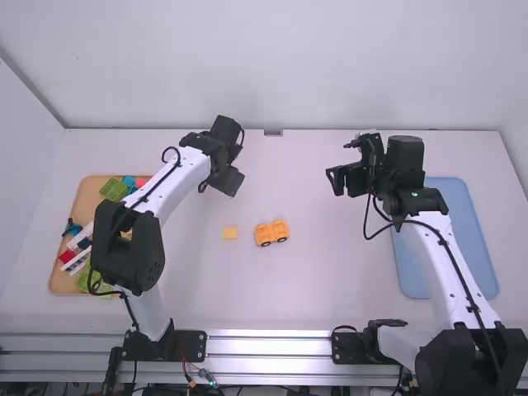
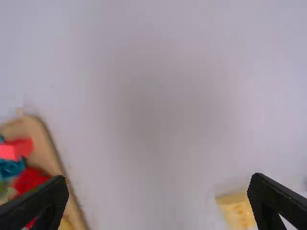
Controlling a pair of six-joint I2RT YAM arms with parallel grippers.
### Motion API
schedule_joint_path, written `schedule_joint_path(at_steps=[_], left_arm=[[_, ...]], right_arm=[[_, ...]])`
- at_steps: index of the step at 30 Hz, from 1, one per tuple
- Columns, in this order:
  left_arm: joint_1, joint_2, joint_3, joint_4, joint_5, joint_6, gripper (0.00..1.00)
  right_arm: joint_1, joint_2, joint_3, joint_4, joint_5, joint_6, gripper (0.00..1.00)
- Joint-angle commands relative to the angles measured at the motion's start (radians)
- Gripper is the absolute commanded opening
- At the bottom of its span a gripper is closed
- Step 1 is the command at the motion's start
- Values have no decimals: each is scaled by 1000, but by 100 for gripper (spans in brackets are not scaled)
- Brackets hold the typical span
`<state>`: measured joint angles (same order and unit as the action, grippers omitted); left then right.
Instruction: Assemble lego blocks to make yellow taxi
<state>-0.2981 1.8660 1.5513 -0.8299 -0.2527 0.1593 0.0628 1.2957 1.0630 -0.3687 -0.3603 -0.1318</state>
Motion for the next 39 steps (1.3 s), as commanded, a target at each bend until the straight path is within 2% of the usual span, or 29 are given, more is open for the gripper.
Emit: schedule_joint_path(at_steps=[1, 3, 4, 7, 8, 11, 12, 15, 19, 21, 24, 25, 26, 29, 33, 39], left_arm=[[-2, -18, -3, -7, -20, 335, 99], [12, -18, -20, -21, 108, 626, 99], [13, -18, -21, -24, 121, 647, 99], [58, -18, -35, -135, 448, 1105, 99], [58, -18, -35, -135, 448, 1105, 99], [146, -19, -41, -238, 733, 1385, 99], [159, -19, -43, -241, 769, 1410, 99], [259, -16, -114, -211, 1064, 1559, 99], [350, -16, -260, -111, 1270, 1532, 99], [362, -16, -289, -85, 1295, 1534, 99], [390, -16, -397, 58, 1363, 1508, 99], [395, -15, -454, 162, 1379, 1433, 100], [396, -14, -475, 206, 1379, 1402, 99], [391, -10, -609, 475, 1366, 1199, 100], [398, 3, -753, 721, 1363, 1104, 99], [428, 35, -847, 870, 1373, 1061, 99]], right_arm=[[4, 6, 36, 4, -7, 4, 98], [4, 6, 36, 10, -10, 4, 99], [4, 6, 36, 10, -10, 4, 98], [4, 6, 36, 12, -10, 4, 98], [4, 6, 36, 12, -10, 4, 98], [4, 6, 36, 12, -10, 4, 98], [4, 6, 36, 12, -10, 4, 99], [5, 6, 36, 12, -10, 3, 98], [5, 6, 36, 11, -10, 4, 98], [5, 6, 36, 8, -10, 4, 98], [5, 6, 36, -8, -11, 4, 98], [5, 6, 36, -16, -13, 4, 98], [5, 6, 36, -18, -16, 3, 98], [5, 8, 35, -30, -76, -18, 99], [5, 26, 35, -49, -228, -160, 99], [5, 107, 35, -56, -386, -298, 99]])
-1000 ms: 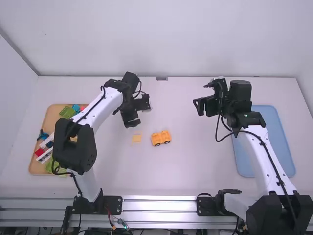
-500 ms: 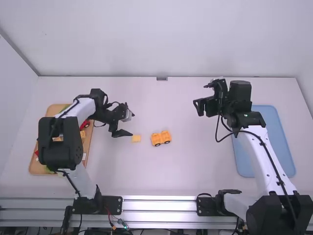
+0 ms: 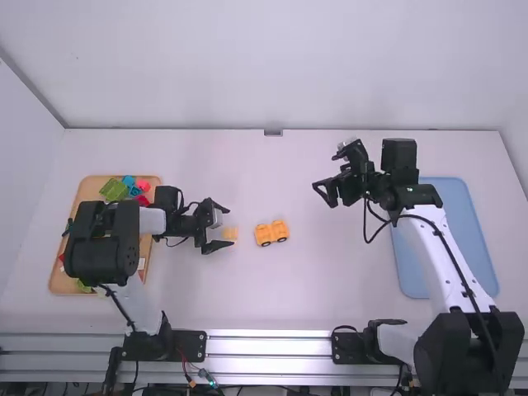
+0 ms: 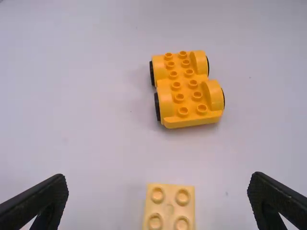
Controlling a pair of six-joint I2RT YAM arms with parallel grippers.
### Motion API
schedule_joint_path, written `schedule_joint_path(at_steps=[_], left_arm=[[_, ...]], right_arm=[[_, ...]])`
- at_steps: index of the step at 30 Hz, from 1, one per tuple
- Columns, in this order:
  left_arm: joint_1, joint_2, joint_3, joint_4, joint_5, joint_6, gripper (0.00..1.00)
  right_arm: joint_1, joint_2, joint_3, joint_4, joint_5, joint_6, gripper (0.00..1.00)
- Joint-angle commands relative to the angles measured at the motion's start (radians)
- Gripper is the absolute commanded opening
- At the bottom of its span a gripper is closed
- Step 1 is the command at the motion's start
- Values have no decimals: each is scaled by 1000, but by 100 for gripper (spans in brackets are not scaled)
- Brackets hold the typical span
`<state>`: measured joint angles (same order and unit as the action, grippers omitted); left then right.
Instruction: Assemble lego blocks to make yellow taxi
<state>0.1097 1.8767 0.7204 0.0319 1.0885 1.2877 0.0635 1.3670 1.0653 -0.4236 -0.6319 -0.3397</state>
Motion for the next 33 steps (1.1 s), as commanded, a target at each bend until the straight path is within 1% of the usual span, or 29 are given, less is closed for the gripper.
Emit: schedule_joint_path(at_steps=[1, 5, 6, 8, 10, 11, 12, 13, 14, 16, 19, 20, 21, 23, 26, 28, 30, 33], left_arm=[[28, 39, -19, 17, 32, -59, 99], [37, 84, 3, 20, 31, -65, 99], [33, 109, 21, 13, 39, -57, 98], [27, 151, 57, -31, 49, 2, 91], [28, 167, 75, -61, 48, 40, 91], [27, 183, 93, -88, 48, 65, 88], [27, 183, 93, -88, 48, 65, 88], [27, 196, 104, -100, 48, 74, 83], [28, 208, 112, -107, 45, 88, 73], [28, 217, 113, -111, 48, 100, 69], [28, 222, 95, -70, 44, 101, 63], [27, 222, 91, -63, 45, 101, 63], [23, 222, 73, -20, 45, 100, 58], [23, 222, 44, 43, 40, 93, 54], [18, 222, 22, 80, 37, 90, 50], [17, 222, 19, 82, 41, 90, 48], [18, 222, 19, 82, 41, 90, 43], [17, 222, 22, 82, 45, 98, 37]], right_arm=[[4, 66, 33, -2, -159, -140, 98], [4, 132, 33, -11, -282, -266, 98], [4, 156, 33, -14, -329, -320, 98], [4, 198, 33, -57, -413, -488, 98], [4, 213, 33, -86, -443, -572, 98], [5, 229, 33, -116, -470, -646, 98], [5, 229, 33, -116, -470, -646, 98], [8, 236, 33, -131, -480, -688, 98], [17, 246, 33, -142, -482, -731, 98], [30, 256, 33, -139, -472, -742, 98], [64, 258, 33, -129, -435, -743, 98], [69, 258, 33, -126, -432, -742, 98], [86, 258, 33, -114, -410, -739, 98], [116, 258, 33, -90, -360, -718, 98], [135, 257, 33, -66, -311, -662, 98], [141, 256, 33, -68, -303, -655, 98], [139, 256, 33, -79, -312, -677, 98], [139, 256, 26, -76, -317, -682, 98]])
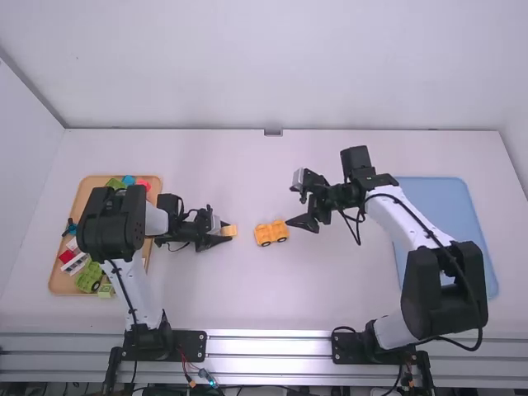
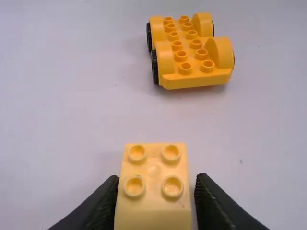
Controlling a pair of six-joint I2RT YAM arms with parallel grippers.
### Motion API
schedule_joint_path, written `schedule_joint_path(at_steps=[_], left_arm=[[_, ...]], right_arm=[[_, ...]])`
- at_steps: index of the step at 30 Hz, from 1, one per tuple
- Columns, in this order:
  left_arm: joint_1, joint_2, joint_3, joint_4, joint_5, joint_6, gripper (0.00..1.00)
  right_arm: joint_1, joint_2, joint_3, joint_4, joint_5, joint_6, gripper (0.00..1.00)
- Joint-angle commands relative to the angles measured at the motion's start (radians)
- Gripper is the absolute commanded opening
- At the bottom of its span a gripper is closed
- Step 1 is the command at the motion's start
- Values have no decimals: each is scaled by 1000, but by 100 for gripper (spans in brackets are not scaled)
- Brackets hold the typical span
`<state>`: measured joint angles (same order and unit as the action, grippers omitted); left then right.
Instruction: Assemble lego blocks to make yellow taxi
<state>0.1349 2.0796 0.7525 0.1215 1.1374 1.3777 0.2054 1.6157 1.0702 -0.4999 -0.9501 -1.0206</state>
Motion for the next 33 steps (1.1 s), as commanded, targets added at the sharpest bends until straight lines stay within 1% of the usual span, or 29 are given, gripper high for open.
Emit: schedule_joint_path(at_steps=[1, 3, 7, 9, 11, 12, 15, 20, 21, 22, 24, 25, 28, 31, 33], left_arm=[[-8, 19, -11, -6, 3, 20, 35], [-8, 19, -13, -9, 9, 56, 32], [-8, 18, -11, -8, 31, 50, 34], [-8, 16, -3, -8, 27, 11, 30], [-8, 5, 3, -13, 12, -31, 25], [-11, -10, 6, -18, -3, -57, 19], [-22, -47, 9, -47, -12, -73, 14], [-58, -152, -15, -82, -29, -73, 12], [-68, -174, -21, -89, -32, -75, 10], [-84, -208, -28, -87, -35, -112, 9], [-112, -258, -39, -78, -56, -185, 8], [-119, -270, -41, -79, -63, -195, 8], [-176, -341, -64, -69, -108, -242, 7], [-219, -362, -82, -9, -108, -318, 7], [-249, -366, -96, 58, -111, -395, 6]], right_arm=[[0, 5, 12, 14, 1, -1, 98], [3, 5, -13, 51, 2, 18, 98], [3, 6, -55, 117, 29, 92, 98], [3, 6, -63, 135, 50, 149, 98], [3, 6, -64, 135, 61, 164, 98], [3, 6, -64, 132, 61, 158, 98], [3, 6, -64, 128, 62, 145, 98], [3, 8, -80, 122, 100, 100, 98], [4, 8, -92, 124, 105, 63, 98], [9, 8, -124, 138, 105, -24, 98], [12, 8, -180, 189, 61, -122, 98], [11, 8, -195, 207, 47, -135, 98], [-9, 8, -280, 336, 0, -145, 99], [-18, 17, -317, 401, 1, -135, 98], [-14, 59, -320, 445, -16, -140, 98]])
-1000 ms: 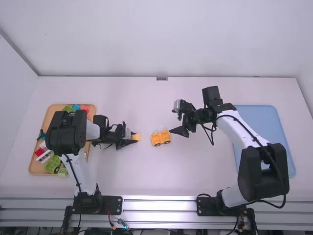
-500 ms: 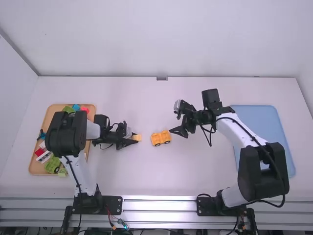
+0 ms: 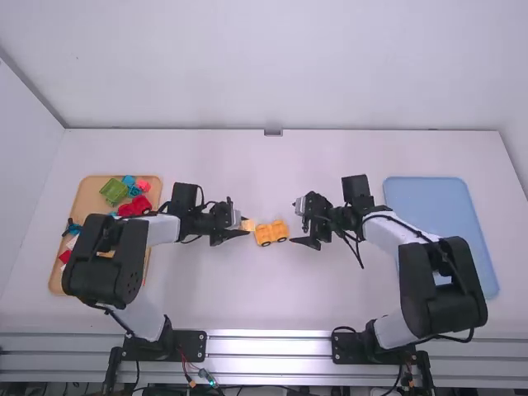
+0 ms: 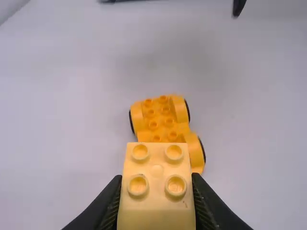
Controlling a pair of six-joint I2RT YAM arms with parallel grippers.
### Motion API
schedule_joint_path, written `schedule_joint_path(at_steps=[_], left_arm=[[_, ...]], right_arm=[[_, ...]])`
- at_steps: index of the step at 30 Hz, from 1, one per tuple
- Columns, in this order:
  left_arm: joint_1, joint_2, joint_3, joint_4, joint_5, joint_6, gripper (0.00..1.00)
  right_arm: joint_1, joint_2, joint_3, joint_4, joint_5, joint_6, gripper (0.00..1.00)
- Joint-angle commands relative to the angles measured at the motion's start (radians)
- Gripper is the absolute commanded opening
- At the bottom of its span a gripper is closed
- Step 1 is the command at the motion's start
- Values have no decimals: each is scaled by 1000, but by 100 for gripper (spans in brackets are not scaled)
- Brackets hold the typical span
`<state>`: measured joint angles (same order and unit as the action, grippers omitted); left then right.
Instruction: Assemble lego blocks to make yellow taxi
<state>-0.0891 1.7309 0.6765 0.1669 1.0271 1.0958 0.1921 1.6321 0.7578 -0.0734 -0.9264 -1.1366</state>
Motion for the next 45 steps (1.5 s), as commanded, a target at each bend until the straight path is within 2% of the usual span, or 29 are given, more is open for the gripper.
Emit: schedule_joint_path(at_steps=[1, 4, 7, 12, 21, 29, 32, 34, 36, 45], left_arm=[[-41, -18, -27, 55, 0, -177, 6], [-69, -18, -40, 123, 4, -278, 7], [-103, -18, -54, 166, -24, -308, 7], [-128, -18, -71, 222, -72, -374, 6], [-129, -17, -78, 229, -52, -375, 4], [-130, -17, -77, 227, -52, -374, 4], [-127, -17, -77, 226, -53, -374, 3], [-127, -17, -77, 227, -53, -374, 3], [-130, -17, -78, 226, -53, -374, 2], [-124, 31, -73, 232, -76, -340, 2]], right_arm=[[-2, 71, 0, 29, -51, -24, 98], [-7, 154, 33, 32, -53, -57, 99], [-8, 254, 84, 17, -140, -125, 98], [-16, 380, 179, -127, -215, -381, 99], [48, 497, 257, -17, -212, -272, 98], [111, 555, 289, -10, -119, -220, 100], [107, 568, 291, -16, -124, -221, 88], [108, 568, 289, -21, -124, -221, 69], [108, 568, 289, -24, -124, -214, 57], [110, 567, 288, -20, -77, -61, 41]])
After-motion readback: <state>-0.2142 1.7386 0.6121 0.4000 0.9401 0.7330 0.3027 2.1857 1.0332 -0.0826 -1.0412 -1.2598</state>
